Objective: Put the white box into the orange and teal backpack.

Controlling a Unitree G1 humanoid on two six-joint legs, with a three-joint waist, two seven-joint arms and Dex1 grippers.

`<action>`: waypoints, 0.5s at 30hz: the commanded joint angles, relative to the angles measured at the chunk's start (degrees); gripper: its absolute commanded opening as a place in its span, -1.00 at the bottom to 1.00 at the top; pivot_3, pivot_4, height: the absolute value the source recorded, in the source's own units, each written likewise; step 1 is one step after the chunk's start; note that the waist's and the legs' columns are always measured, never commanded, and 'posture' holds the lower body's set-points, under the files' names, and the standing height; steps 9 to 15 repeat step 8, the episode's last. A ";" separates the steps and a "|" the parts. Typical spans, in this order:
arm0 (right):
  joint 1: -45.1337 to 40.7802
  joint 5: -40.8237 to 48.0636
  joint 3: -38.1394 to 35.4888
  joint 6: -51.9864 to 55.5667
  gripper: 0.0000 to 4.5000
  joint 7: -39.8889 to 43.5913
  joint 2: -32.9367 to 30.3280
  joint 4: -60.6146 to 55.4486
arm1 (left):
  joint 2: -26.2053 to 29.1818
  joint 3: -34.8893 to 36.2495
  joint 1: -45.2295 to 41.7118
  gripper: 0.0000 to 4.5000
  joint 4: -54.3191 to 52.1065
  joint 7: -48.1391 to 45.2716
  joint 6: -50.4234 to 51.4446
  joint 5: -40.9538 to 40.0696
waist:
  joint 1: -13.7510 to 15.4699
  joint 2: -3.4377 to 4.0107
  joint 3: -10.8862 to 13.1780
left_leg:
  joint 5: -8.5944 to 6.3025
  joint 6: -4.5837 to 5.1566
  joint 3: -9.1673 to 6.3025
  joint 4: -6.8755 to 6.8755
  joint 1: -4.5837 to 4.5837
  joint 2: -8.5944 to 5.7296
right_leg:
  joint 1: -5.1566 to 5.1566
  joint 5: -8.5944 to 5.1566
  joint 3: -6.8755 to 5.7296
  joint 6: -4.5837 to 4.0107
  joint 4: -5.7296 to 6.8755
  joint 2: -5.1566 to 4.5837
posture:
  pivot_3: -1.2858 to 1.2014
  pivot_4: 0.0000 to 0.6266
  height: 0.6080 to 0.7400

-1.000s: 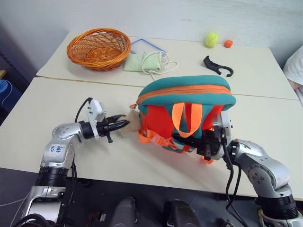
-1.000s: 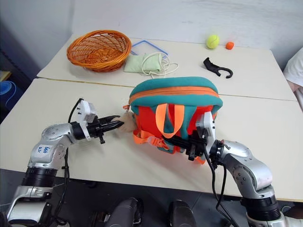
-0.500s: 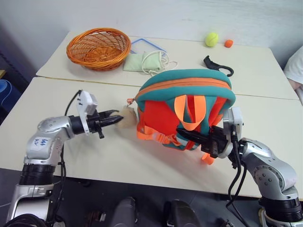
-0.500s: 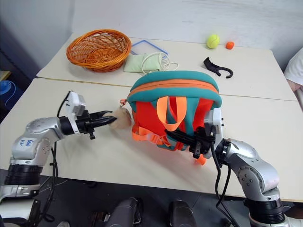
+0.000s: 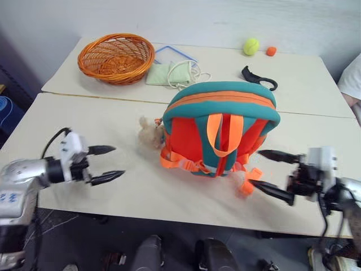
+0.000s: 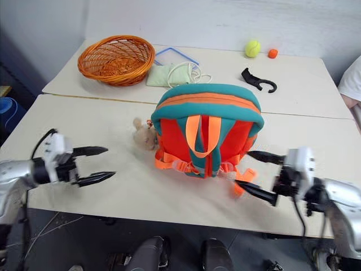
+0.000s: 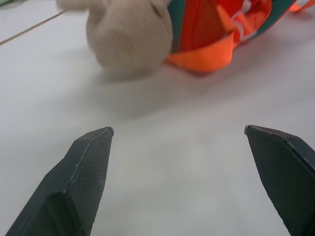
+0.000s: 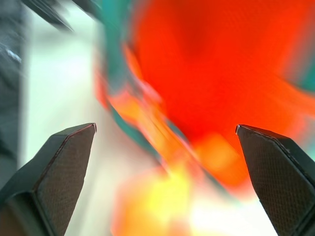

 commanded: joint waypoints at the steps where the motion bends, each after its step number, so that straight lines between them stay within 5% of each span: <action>1: -0.33 -4.31 -2.53 -8.13 0.98 4.32 -2.53 9.62 | 0.27 5.50 4.73 1.00 -2.87 0.80 -2.78 0.37 | -0.01 0.00 0.00 | -0.02 0.04 0.00 -0.01 0.00 0.00 | -0.01 0.00 0.00 0.00 0.00 0.00 | 0.03 -0.52 1.00; 15: -6.15 -7.46 -1.16 -14.40 0.98 5.34 -3.05 20.86 | -0.74 5.04 6.32 1.00 -1.05 2.32 -6.94 2.44 | -0.03 0.36 0.06 | -0.09 0.14 -0.01 -0.04 0.03 0.02 | -0.04 0.00 -0.02 -0.01 0.09 0.00 | 0.03 -0.52 1.00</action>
